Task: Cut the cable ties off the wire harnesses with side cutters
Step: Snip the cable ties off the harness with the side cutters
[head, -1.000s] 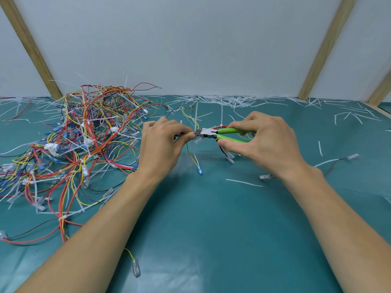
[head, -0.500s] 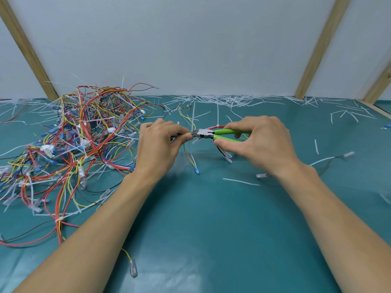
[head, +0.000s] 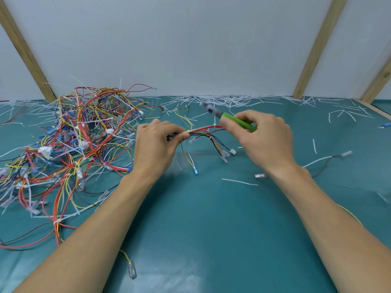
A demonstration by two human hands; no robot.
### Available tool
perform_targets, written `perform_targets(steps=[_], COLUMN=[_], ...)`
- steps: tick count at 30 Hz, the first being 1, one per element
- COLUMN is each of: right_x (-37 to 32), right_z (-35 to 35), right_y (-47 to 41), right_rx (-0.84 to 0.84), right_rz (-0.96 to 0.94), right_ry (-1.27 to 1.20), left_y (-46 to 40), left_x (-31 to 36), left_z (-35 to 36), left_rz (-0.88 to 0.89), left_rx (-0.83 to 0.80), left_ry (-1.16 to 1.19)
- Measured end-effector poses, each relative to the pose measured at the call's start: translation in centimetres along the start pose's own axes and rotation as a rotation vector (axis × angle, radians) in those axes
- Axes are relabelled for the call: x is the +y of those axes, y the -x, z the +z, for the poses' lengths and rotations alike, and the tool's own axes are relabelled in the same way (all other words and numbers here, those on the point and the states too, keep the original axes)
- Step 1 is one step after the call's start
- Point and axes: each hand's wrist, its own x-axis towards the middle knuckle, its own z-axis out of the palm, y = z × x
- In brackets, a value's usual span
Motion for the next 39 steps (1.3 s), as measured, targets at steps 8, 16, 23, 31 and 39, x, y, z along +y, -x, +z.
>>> perform_targets(steps=[8, 16, 23, 31, 39], right_x=[0.0, 0.1, 0.0, -0.7, -1.8], right_z=[0.7, 1.5, 2.0, 2.1, 3.0], right_y=[0.0, 0.2, 0.6, 1.0, 2.4], right_rx=[-0.017, -0.111, -0.126, -0.051, 0.066], right_rz=[0.181, 0.186, 0.145, 0.103, -0.025], right_ry=[-0.296, -0.295, -0.3, -0.297, -0.266], left_y=[0.1, -0.2, -0.8, 0.1, 0.5], left_x=[0.8, 2.0, 2.0, 1.6, 3.9], left_z=[-0.3, -1.2, -1.4, -0.8, -0.4], left_rz=[-0.157, -0.265, -0.422, -0.166, 0.059], left_rx=[-0.028, -0.151, -0.155, -0.005, -0.108], left_ry=[0.215, 0.491, 0.685, 0.097, 0.067])
